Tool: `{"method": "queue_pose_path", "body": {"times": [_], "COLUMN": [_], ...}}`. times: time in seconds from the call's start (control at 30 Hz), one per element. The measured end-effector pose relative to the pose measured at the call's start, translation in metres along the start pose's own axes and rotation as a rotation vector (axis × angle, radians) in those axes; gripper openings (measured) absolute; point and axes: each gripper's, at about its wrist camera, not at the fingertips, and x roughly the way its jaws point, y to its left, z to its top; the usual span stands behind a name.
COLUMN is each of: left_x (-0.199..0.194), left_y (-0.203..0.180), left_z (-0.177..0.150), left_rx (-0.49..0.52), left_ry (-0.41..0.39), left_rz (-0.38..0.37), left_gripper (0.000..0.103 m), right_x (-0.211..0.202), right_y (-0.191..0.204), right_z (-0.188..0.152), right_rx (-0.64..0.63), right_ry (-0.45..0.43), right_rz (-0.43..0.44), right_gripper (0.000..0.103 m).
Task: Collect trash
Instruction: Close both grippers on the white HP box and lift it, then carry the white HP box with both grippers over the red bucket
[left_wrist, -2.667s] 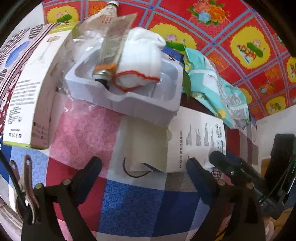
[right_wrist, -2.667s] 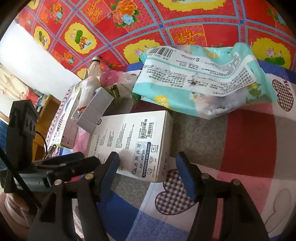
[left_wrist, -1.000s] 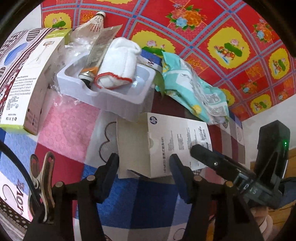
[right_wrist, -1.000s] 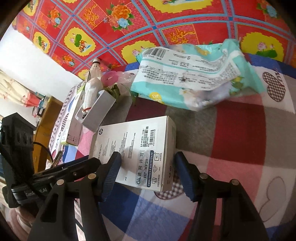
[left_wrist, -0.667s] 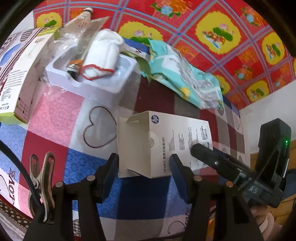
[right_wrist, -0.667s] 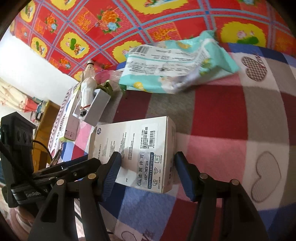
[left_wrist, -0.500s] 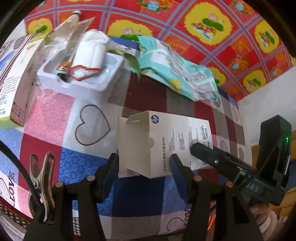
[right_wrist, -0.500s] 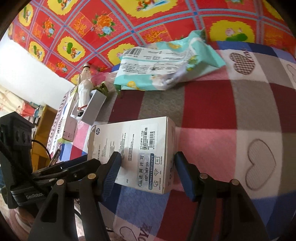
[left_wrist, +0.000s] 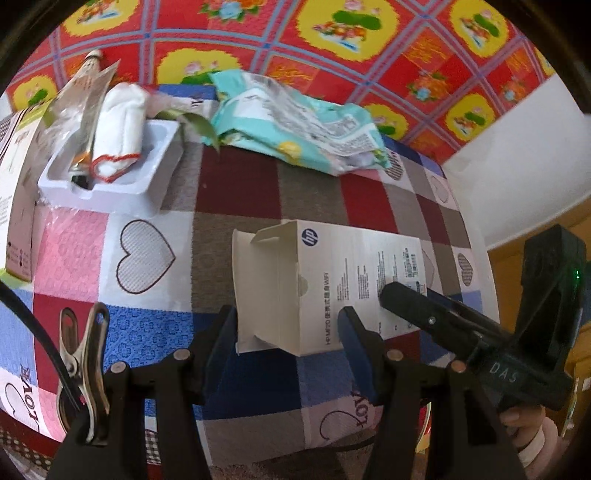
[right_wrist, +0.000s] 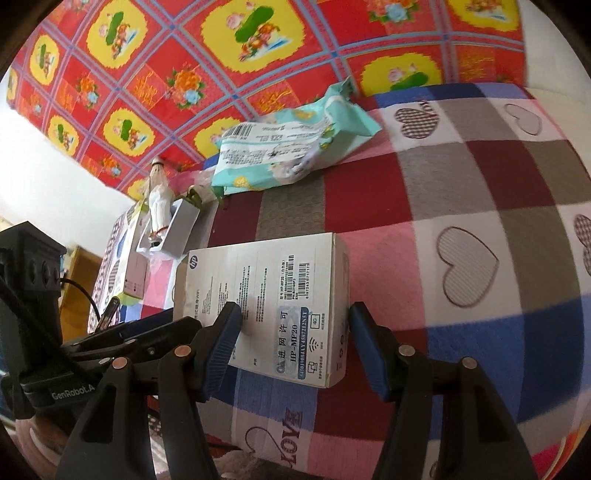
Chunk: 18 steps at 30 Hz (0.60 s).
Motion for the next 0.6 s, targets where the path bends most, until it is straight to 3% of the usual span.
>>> {"method": "queue_pose_path", "body": {"times": [0.6], "left_x": [-0.011], "left_y": [-0.021], "left_z": [-0.011], "left_rx": [0.147], "left_ry": [0.024], "left_rz": [-0.058], "left_gripper": [0.060], "right_x": [-0.030], "right_y": [0.006], "right_z": [-0.038], "right_rx": [0.101], "right_ry": [-0.095], "right_rz": [-0.072], "right_gripper": [0.062]}}
